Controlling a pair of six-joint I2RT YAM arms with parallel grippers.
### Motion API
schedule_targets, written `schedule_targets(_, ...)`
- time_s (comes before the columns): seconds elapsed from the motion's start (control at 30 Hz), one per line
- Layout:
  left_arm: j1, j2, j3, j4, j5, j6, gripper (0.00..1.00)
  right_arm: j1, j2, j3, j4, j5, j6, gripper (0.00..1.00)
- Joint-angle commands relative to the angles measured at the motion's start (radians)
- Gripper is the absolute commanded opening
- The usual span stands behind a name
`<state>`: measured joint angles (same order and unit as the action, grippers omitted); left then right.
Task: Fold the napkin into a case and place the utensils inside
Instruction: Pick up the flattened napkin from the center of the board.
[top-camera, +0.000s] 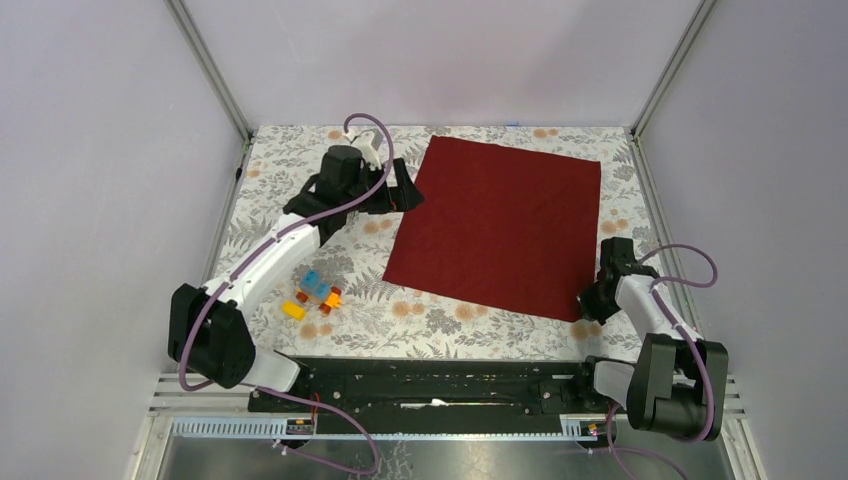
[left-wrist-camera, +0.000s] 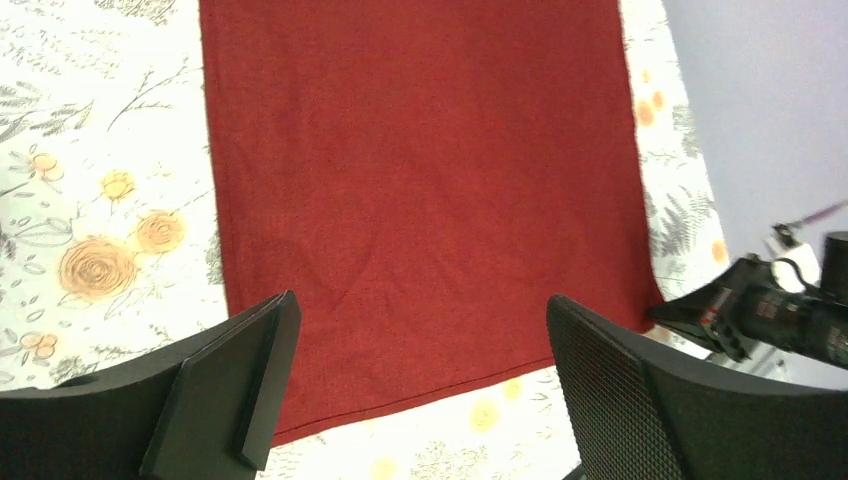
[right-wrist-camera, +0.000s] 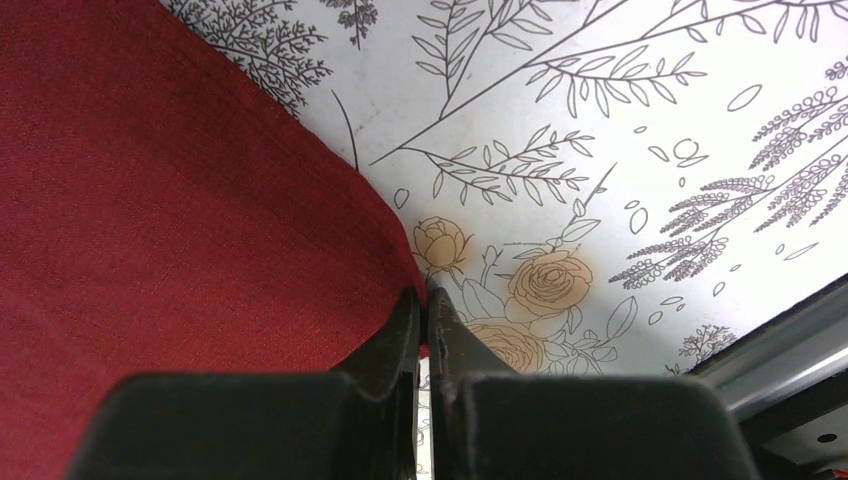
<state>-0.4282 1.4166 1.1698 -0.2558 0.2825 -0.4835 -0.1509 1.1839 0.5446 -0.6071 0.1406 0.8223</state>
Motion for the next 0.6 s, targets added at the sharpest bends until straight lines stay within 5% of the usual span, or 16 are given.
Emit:
schedule_targets(0.0,-0.078,0.031,0.061,-0.093,-0.223,0.001,0.99,0.000,-0.049,-0.017,0.004,0.048,0.050,0.00)
schedule_targets(0.27,-0.199,0.094,0.088,-0.557,-0.606,-0.460,0.98,0.000,0.019,-0.055,0.028,0.079,0.137,0.00)
schedule_targets(0.4,-0.221,0.203,0.112,-0.706,-0.623,-0.613,0.83,0.001,0.059,-0.061,0.083,0.043,0.123,0.00)
schedule_targets(0.57,-0.230,0.294,0.126,-0.775,-0.685,-0.692,0.78,0.001,0.059,-0.071,0.124,0.016,0.108,0.00)
